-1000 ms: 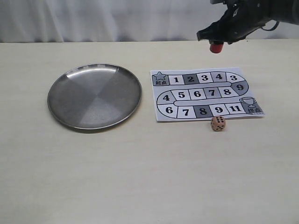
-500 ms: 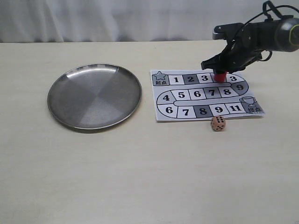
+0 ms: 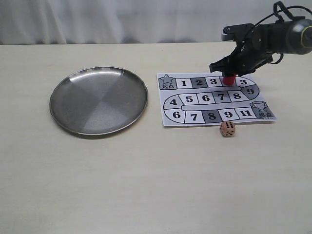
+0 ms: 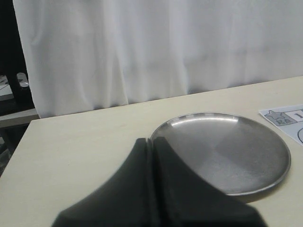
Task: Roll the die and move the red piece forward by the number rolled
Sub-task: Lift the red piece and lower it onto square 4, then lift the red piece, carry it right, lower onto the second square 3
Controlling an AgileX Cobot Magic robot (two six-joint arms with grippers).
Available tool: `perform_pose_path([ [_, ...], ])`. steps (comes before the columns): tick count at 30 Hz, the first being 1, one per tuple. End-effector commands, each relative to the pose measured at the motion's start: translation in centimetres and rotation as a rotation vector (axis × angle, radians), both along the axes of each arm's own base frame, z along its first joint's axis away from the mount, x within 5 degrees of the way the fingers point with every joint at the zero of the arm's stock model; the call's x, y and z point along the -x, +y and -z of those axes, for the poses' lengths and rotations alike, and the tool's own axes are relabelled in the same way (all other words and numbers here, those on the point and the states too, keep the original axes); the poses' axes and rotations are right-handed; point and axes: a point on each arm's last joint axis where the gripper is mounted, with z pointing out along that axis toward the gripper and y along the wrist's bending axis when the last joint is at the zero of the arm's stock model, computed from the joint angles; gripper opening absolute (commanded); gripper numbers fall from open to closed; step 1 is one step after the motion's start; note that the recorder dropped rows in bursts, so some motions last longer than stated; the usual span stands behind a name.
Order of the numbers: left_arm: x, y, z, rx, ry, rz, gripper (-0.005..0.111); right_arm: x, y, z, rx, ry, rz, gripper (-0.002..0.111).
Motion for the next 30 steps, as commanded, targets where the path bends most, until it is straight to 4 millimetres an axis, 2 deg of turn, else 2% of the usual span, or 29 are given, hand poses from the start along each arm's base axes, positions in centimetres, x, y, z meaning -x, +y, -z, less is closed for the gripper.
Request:
perform_pose_path([
  [1,0.0,0.0,0.0,0.001,-0.008,0.004,0.000,0.6,-0.3,1.7,0.006,0.086,0.011,0.004],
  [4,0.0,0.0,0.0,0.001,-0.008,0.004,0.000,0.8,-0.3,1.4,0.008,0.099,0.012,0.004],
  [6,0.0,0.0,0.0,0.001,-0.008,0.004,0.000,0.8,-0.4,0.4,0.009,0.087,0.012,0.004],
  [15,0.0,0.0,0.0,0.001,-0.008,0.004,0.000,1.7,-0.5,-8.3,0.018,-0.080,0.006,0.004],
  [18,0.0,0.0,0.0,0.001,-0.008,0.004,0.000,1.9,-0.7,-10.0,0.042,-0.119,-0.005,0.004],
  [25,0.0,0.0,0.0,0.001,-0.008,0.004,0.000,1.5,-1.7,-9.4,0.069,-0.133,0.001,0.004],
  [30,0.0,0.0,0.0,0.001,-0.008,0.004,0.000,0.9,-2.8,-6.5,0.052,-0.082,0.043,0.004],
])
